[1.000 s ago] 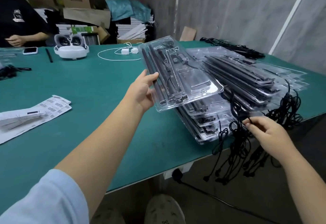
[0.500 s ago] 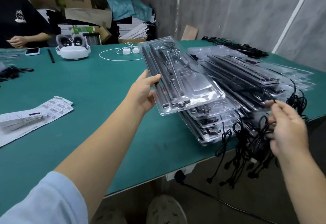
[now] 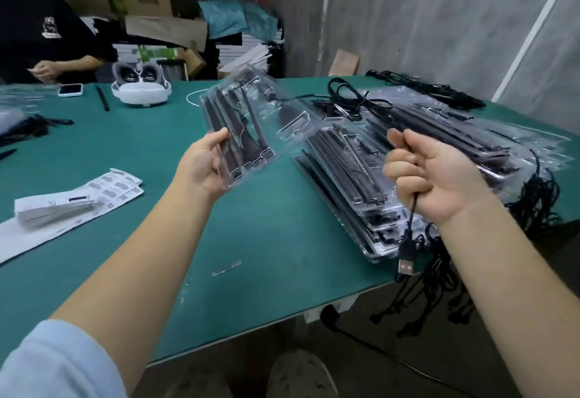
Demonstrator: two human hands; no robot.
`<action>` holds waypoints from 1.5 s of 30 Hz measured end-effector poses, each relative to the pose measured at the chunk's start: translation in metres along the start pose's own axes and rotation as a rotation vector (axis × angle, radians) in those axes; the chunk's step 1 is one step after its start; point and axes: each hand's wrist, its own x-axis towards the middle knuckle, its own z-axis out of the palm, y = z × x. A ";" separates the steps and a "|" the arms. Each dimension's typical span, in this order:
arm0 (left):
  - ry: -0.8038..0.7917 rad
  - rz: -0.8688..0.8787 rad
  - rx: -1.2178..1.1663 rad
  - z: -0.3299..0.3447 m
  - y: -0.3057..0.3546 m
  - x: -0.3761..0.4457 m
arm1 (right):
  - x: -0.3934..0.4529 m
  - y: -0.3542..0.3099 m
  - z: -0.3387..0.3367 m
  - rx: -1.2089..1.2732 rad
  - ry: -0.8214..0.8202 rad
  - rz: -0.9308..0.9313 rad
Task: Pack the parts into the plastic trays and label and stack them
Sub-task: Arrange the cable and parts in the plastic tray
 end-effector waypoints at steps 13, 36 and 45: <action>0.186 -0.001 0.629 -0.147 0.032 -0.059 | 0.105 0.135 0.078 -0.266 0.051 -0.171; 0.234 0.273 2.039 -0.131 0.015 -0.039 | 0.209 0.158 0.041 -1.076 0.633 -0.932; -0.192 0.336 1.898 -0.108 -0.034 -0.012 | 0.209 0.178 0.041 -1.339 0.459 -1.021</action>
